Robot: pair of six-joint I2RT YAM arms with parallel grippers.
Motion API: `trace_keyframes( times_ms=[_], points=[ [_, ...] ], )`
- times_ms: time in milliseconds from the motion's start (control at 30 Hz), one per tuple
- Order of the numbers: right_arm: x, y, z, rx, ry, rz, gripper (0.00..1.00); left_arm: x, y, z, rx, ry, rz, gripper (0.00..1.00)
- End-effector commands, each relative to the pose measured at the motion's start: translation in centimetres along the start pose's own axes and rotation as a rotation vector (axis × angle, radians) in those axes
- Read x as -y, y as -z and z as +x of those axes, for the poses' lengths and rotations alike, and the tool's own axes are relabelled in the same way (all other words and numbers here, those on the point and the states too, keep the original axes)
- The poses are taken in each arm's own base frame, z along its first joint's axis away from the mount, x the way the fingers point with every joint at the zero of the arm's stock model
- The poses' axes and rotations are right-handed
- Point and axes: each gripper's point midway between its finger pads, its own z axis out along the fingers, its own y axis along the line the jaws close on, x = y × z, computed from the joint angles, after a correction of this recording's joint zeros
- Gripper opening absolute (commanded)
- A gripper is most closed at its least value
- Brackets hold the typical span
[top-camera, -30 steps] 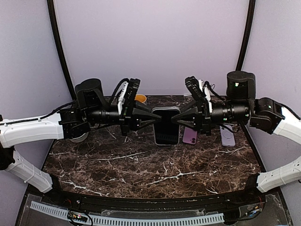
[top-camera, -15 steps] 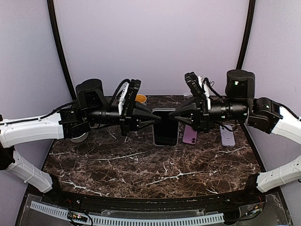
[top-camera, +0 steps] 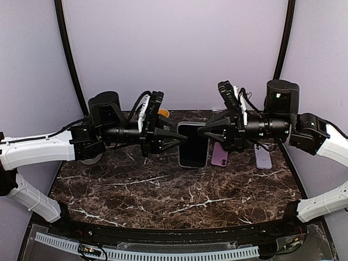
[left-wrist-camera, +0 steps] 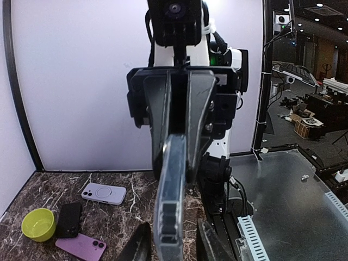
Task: Put the phone into the phone case
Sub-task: Press the phone case against the phone.
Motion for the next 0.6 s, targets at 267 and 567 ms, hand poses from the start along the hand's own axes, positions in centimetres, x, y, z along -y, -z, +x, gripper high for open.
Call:
trace_keyframes(
  times_ms=[267, 567],
  points=[
    [0.4, 2.5, -4.9, 0.188, 0.049, 0.060, 0.00, 0.3, -1.0, 3.1, -0.039, 0.055, 0.046, 0.12],
    [2.0, 2.1, -2.4, 0.133, 0.005, 0.128, 0.34, 0.4, -0.5, 1.6, 0.027, 0.070, 0.038, 0.00]
  ],
)
